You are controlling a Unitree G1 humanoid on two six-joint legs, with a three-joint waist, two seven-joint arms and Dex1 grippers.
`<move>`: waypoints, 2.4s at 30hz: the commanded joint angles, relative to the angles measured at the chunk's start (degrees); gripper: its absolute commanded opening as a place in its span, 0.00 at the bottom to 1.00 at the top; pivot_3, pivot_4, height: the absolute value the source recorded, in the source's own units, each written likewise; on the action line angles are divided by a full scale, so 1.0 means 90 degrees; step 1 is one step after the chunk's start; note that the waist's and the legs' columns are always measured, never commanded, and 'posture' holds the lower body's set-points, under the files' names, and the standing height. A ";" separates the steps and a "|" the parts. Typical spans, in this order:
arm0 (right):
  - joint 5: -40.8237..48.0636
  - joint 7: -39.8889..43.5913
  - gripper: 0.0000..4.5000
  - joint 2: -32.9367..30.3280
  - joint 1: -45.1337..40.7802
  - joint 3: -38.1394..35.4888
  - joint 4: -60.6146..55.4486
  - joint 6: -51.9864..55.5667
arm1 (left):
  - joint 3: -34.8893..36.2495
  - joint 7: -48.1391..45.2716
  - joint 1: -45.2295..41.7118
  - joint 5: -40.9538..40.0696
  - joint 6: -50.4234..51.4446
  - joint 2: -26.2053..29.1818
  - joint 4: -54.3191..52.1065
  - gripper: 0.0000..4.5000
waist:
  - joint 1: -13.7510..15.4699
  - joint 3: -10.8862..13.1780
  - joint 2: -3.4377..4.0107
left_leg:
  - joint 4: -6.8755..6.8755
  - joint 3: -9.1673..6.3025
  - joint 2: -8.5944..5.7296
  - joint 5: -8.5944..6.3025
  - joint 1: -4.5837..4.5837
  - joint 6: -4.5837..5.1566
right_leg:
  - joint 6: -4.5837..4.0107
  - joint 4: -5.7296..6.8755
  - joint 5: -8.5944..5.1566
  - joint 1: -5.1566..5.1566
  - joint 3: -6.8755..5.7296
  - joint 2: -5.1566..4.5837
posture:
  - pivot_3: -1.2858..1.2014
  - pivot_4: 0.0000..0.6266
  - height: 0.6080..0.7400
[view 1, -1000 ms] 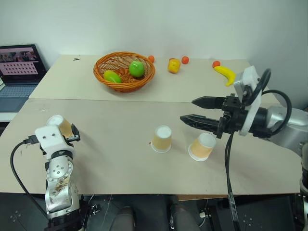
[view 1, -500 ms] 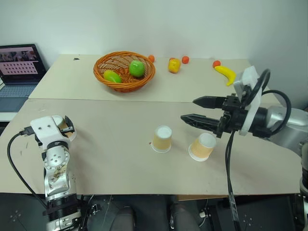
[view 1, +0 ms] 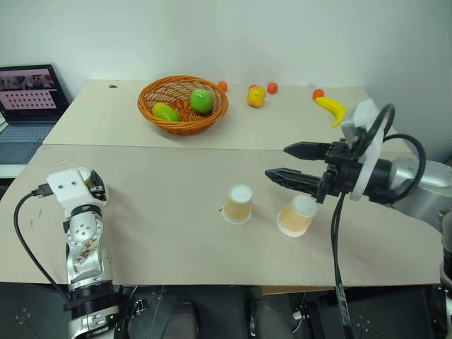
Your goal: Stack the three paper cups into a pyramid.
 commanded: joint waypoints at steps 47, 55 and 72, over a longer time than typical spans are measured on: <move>0.0425 -0.1126 1.00 -0.0108 0.0659 -0.0827 -0.0860 -0.0180 | -0.3062 -0.7578 -0.1288 -0.1367 -0.0682 0.1345 0.0842 0.58 | -0.0030 0.0000 0.0002 | 0.0011 0.0002 0.0000 -0.0005 -0.0043 0.0006 | 0.0002 0.0006 -0.0002 -0.0042 0.0005 0.0000 | 0.52 0.24 0.98; 0.0469 -0.1148 1.00 -0.0193 0.0612 -0.0807 -0.0818 -0.0190 | -0.3084 -0.7515 -0.1180 -0.1325 -0.0688 0.1283 0.0865 0.69 | -0.0026 0.0000 0.0002 | 0.0011 0.0002 0.0000 -0.0005 -0.0043 0.0006 | 0.0001 0.0007 -0.0001 -0.0042 0.0005 0.0000 | 0.52 0.24 0.98; 0.0458 -0.1090 1.00 -0.0294 0.0583 -0.0798 -0.0760 -0.0219 | -0.2914 -0.7391 -0.1419 -0.1715 -0.0216 0.1105 0.0598 0.98 | -0.0025 0.0000 0.0002 | 0.0018 0.0001 0.0001 -0.0005 -0.0044 0.0006 | 0.0001 0.0011 -0.0001 -0.0042 0.0005 0.0001 | 0.52 0.24 0.98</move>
